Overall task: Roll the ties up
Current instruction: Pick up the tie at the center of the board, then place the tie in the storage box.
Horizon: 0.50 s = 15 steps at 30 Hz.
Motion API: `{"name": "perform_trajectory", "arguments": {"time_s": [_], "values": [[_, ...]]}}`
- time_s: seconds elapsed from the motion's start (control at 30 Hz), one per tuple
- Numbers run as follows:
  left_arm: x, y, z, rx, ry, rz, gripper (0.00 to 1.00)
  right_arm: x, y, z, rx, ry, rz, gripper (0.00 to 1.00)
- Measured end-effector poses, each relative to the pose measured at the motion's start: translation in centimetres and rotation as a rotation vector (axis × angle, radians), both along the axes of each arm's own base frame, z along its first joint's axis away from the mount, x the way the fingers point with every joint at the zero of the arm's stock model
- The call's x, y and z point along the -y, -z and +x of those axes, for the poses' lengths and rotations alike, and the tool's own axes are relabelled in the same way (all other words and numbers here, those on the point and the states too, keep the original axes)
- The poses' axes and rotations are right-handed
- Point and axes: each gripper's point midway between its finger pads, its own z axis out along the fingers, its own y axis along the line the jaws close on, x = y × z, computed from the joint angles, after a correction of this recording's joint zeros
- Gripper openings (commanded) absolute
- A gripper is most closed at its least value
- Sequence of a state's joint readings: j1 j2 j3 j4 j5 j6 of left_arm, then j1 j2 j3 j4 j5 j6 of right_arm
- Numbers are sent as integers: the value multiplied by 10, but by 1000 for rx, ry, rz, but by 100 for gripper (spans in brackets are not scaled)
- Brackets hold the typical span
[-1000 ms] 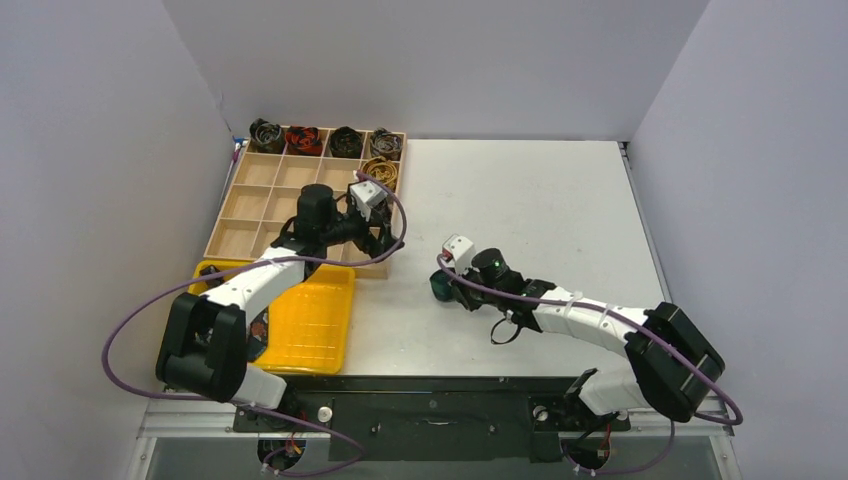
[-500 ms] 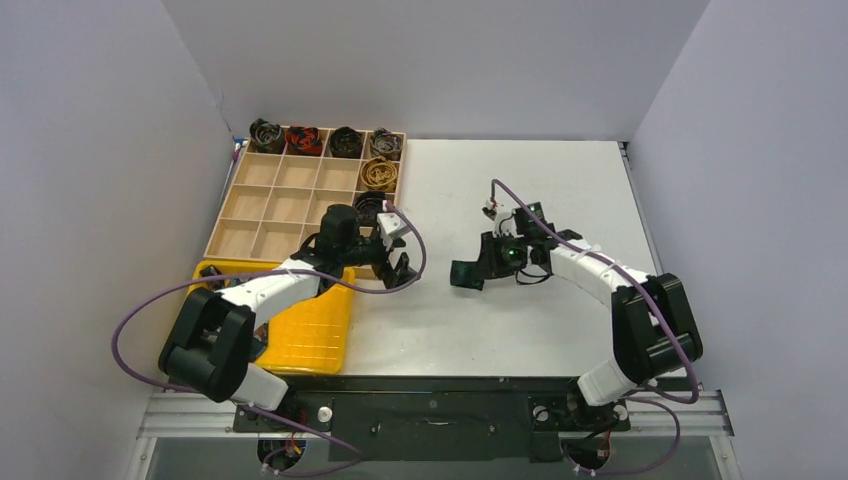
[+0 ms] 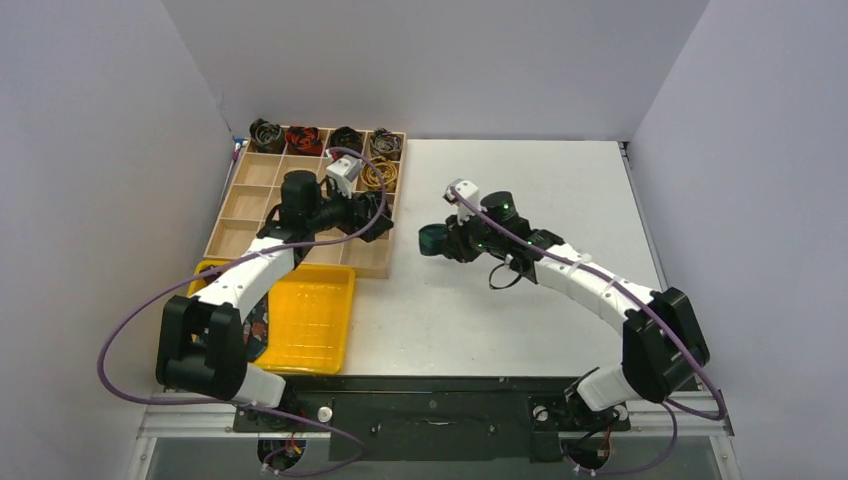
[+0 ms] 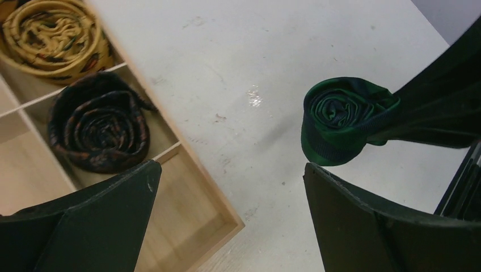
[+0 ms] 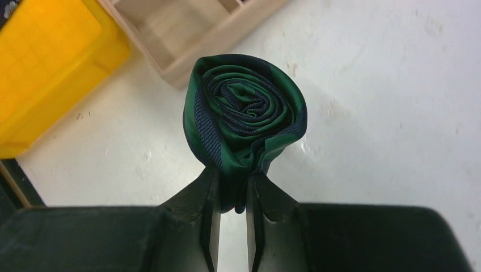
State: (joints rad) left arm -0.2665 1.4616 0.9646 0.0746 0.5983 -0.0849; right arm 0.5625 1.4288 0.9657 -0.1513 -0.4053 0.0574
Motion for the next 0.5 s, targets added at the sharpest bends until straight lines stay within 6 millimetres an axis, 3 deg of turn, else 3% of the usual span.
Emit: {"name": "perform_trajectory", "arguments": {"time_s": [0.2, 0.33, 0.5], "values": [[-62, -3, 11, -84, -196, -7, 97, -66, -18, 25, 112, -64, 22, 0], [-103, 1, 17, -141, -309, 5, 97, -99, -7, 31, 141, -78, 29, 0], [-130, -2, 20, -178, -377, 9, 97, -140, 5, 33, 155, -123, 33, 0]]}}
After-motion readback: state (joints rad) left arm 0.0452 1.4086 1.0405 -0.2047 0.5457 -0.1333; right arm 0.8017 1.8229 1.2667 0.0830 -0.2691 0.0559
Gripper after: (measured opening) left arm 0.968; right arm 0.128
